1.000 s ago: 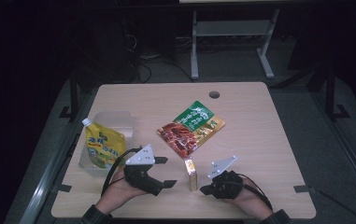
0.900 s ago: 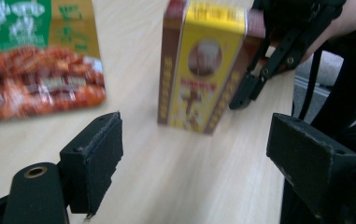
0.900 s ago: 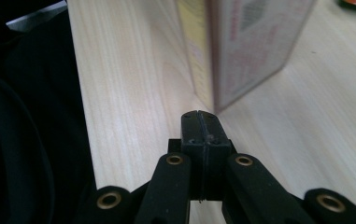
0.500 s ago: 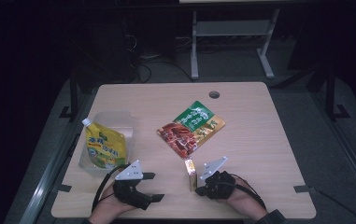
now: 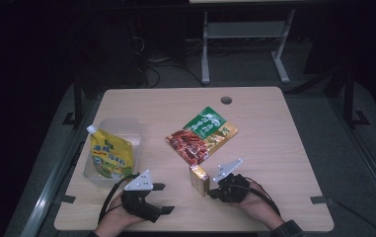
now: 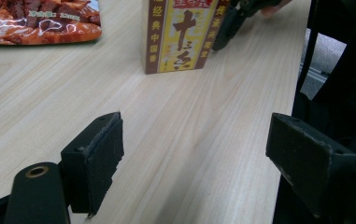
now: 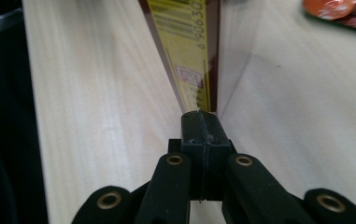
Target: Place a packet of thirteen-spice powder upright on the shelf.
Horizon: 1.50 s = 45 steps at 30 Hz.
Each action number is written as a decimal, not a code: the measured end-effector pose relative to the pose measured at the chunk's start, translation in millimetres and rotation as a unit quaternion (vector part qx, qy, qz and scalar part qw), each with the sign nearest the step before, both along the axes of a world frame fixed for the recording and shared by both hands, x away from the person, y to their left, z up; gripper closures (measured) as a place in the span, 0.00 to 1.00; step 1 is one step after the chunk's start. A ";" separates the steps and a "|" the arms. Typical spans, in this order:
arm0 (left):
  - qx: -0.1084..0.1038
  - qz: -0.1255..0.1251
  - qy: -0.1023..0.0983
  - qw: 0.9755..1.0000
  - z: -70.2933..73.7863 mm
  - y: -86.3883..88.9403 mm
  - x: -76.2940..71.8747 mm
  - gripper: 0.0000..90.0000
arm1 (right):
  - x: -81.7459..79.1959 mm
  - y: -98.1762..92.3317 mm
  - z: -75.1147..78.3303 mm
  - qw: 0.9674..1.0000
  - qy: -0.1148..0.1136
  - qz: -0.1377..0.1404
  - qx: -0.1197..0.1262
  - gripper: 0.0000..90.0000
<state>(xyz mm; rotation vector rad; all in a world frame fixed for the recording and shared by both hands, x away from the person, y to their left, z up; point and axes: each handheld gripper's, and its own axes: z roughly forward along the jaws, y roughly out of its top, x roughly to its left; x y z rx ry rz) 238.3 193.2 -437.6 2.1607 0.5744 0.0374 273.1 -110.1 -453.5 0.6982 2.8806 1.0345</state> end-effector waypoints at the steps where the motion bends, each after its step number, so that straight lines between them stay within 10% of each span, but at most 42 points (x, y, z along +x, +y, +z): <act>1: 0.000 -0.002 -0.001 1.000 -0.1 -0.3 0.3 0.20 | 1.9 0.0 0.2 1.000 0.001 -0.003 0.002 1.00; 15: 0.004 -0.010 0.006 1.000 -3.0 -2.7 2.7 0.20 | 14.6 -1.9 5.2 1.000 -0.005 -0.019 0.010 0.99; 23: 0.007 -0.010 0.010 1.000 -5.0 -1.7 3.8 0.21 | 1.0 -20.3 25.7 0.997 -0.009 -0.040 0.063 0.58; 29: 0.013 -0.007 0.015 1.000 -9.7 -1.8 0.6 0.20 | 2.9 -8.2 33.0 0.995 -0.031 -0.043 0.085 0.48; 45: 0.016 0.024 0.012 1.000 -7.7 12.3 -10.9 0.16 | 19.1 23.8 32.2 0.996 -0.057 -0.035 0.066 0.71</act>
